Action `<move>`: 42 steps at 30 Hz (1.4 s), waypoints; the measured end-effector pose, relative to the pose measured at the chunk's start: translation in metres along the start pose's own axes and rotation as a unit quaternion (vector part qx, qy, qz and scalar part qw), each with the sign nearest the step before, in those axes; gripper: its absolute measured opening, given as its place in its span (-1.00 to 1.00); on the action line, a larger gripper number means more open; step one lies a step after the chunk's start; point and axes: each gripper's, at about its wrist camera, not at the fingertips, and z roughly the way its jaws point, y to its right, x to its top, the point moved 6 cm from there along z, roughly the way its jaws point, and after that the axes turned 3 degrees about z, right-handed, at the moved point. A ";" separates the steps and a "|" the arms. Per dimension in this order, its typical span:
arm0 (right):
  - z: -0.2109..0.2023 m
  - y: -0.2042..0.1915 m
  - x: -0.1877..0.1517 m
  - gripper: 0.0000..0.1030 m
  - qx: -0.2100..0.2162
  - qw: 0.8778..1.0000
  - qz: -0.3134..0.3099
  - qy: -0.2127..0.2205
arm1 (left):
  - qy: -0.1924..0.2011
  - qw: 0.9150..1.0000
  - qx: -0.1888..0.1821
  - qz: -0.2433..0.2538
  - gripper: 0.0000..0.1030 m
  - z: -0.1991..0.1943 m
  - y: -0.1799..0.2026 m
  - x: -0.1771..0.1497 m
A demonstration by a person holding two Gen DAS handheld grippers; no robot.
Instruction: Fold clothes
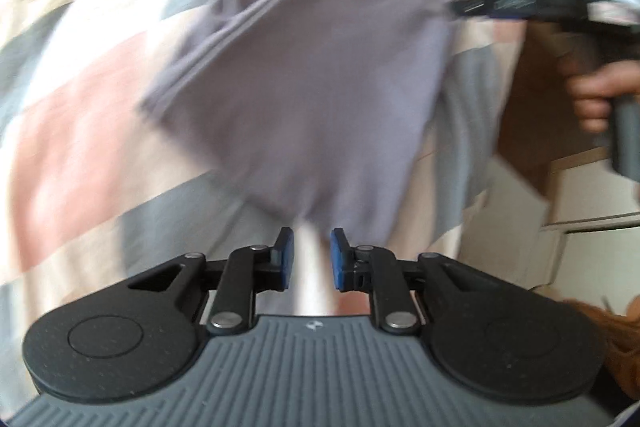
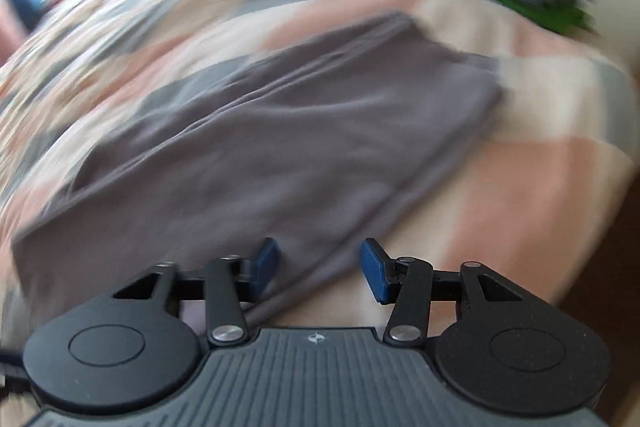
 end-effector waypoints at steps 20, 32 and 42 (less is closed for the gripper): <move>-0.152 -0.031 -0.018 0.55 0.028 0.991 0.127 0.012 | 0.046 0.995 0.055 0.070 -0.27 -0.102 0.044 0.008; -0.167 -0.036 -0.010 0.65 0.024 0.990 0.133 0.035 | 0.053 0.994 0.045 0.080 -0.22 -0.109 0.046 0.003; -0.138 -0.066 -0.044 0.64 -0.004 0.999 0.044 0.027 | 0.132 0.951 0.097 0.262 -0.26 -0.063 0.006 -0.021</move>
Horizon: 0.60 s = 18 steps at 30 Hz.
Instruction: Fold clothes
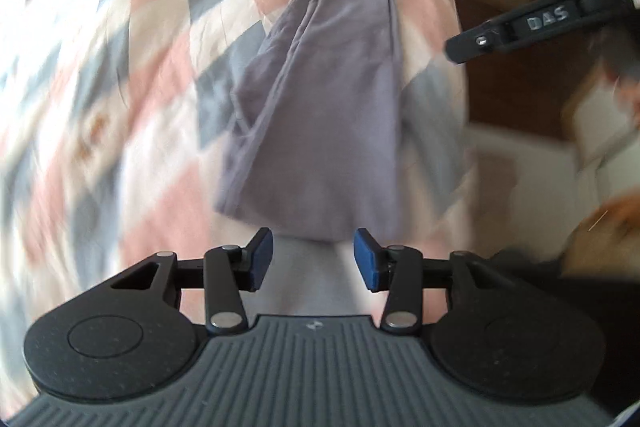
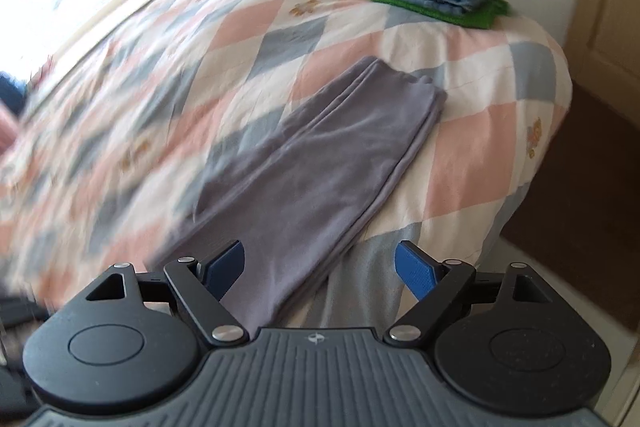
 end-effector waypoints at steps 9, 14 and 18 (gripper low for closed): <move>0.061 -0.110 -0.120 0.55 -0.016 0.939 -0.345 0.006 | 0.078 0.863 0.156 0.474 -0.21 0.070 0.029 -0.051; 0.091 -0.129 -0.160 0.21 -0.061 0.885 -0.461 0.021 | 0.100 0.793 0.183 0.572 -0.20 0.101 0.031 -0.071; 0.103 -0.132 -0.173 0.22 -0.078 0.862 -0.498 0.045 | 0.123 0.746 0.208 0.620 -0.19 0.120 0.029 -0.083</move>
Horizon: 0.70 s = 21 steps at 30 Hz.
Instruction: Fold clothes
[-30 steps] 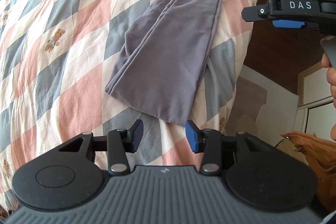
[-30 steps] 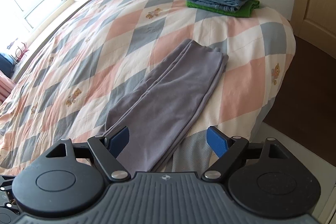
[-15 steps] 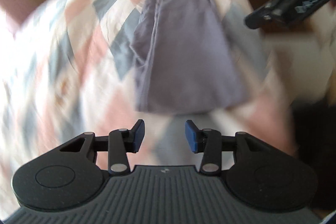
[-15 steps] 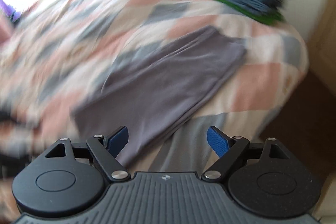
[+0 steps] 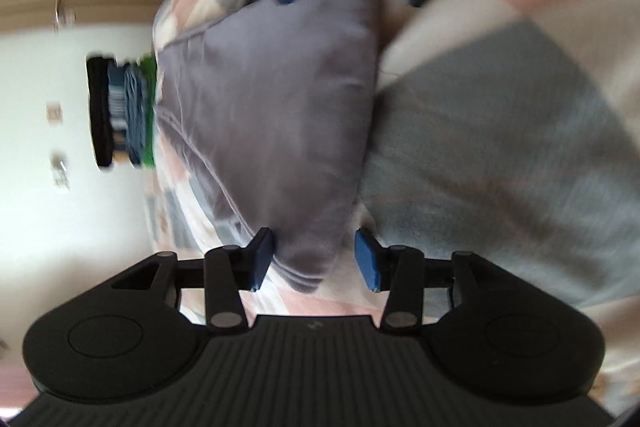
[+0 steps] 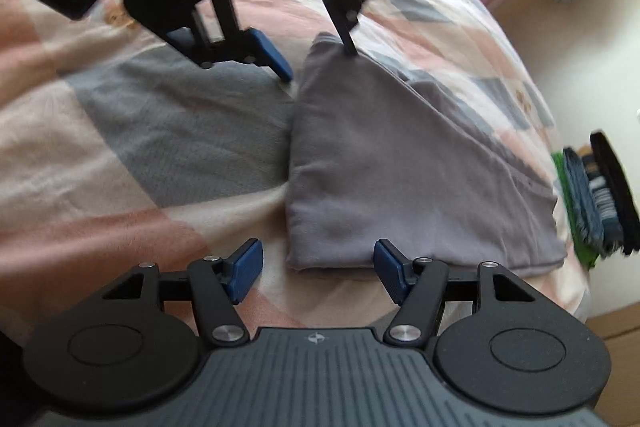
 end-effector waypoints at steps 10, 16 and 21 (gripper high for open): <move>0.022 0.000 -0.003 -0.36 -0.002 0.999 -0.037 0.027 | -0.001 1.000 0.007 -0.020 -0.61 0.001 -0.009 -0.001; 0.011 0.052 -0.006 -0.61 0.141 0.984 0.089 0.056 | -0.038 0.989 -0.054 -0.136 -0.64 -0.010 -0.056 0.002; 0.006 0.130 -0.010 -0.67 0.287 0.929 0.225 0.066 | -0.069 0.964 -0.093 -0.241 -0.65 -0.005 -0.129 0.004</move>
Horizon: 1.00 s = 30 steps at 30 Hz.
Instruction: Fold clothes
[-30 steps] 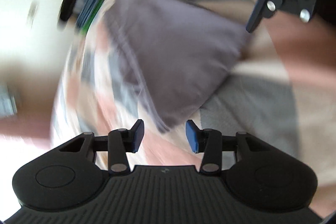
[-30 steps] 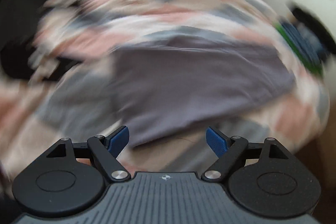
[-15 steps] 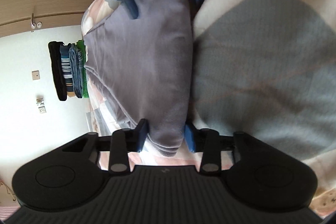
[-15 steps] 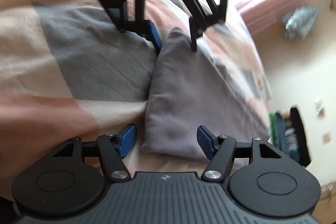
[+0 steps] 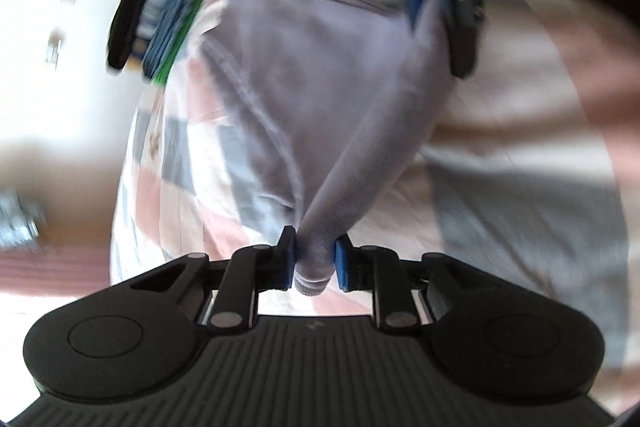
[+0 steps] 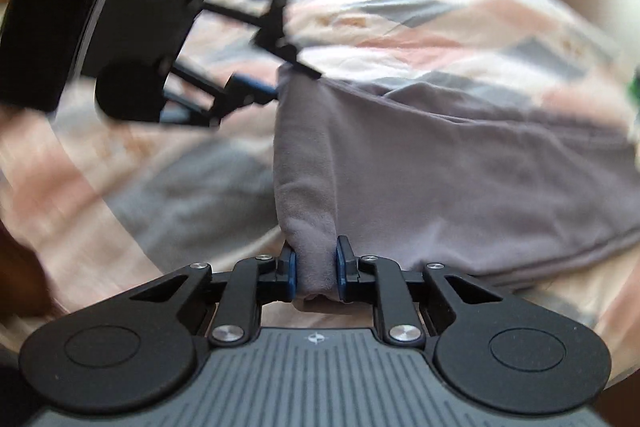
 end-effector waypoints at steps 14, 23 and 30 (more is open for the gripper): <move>-0.053 0.273 0.065 -0.69 0.004 0.985 0.171 0.018 | -0.037 0.951 0.049 -0.303 -0.36 0.128 -0.199 0.145; -0.035 0.341 0.055 -0.71 0.045 0.976 0.212 -0.008 | -0.094 0.850 -0.026 -0.517 -0.38 0.108 -0.149 0.128; -0.074 0.362 0.072 -0.72 0.004 0.980 0.196 0.042 | -0.099 0.811 -0.013 -0.576 -0.38 0.114 -0.141 0.134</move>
